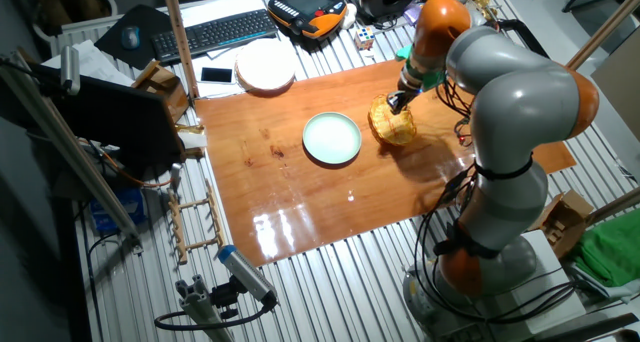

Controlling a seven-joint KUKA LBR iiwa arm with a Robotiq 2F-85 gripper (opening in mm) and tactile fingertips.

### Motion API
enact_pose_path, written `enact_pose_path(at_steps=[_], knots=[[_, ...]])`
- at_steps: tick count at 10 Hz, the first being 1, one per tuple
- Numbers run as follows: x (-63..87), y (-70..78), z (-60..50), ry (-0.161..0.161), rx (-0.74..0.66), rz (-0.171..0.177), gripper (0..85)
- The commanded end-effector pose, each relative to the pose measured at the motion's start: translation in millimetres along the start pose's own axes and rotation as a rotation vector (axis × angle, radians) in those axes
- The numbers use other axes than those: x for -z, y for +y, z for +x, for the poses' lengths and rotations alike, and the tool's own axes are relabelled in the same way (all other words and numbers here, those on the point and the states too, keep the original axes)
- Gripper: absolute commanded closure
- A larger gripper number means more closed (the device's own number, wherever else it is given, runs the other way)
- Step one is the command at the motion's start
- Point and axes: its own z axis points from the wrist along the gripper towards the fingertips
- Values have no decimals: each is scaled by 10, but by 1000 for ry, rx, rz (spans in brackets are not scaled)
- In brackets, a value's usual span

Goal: Use a clamp

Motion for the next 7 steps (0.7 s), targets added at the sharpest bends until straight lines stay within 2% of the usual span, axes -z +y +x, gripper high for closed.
enact_pose_path(at_steps=[1, 5, 7], knots=[[-17, -15, -12, -3, 1, 1, 843], [-56, -51, -53, -2, 8, -4, 843], [-56, -51, -53, -28, -32, -6, 843]])
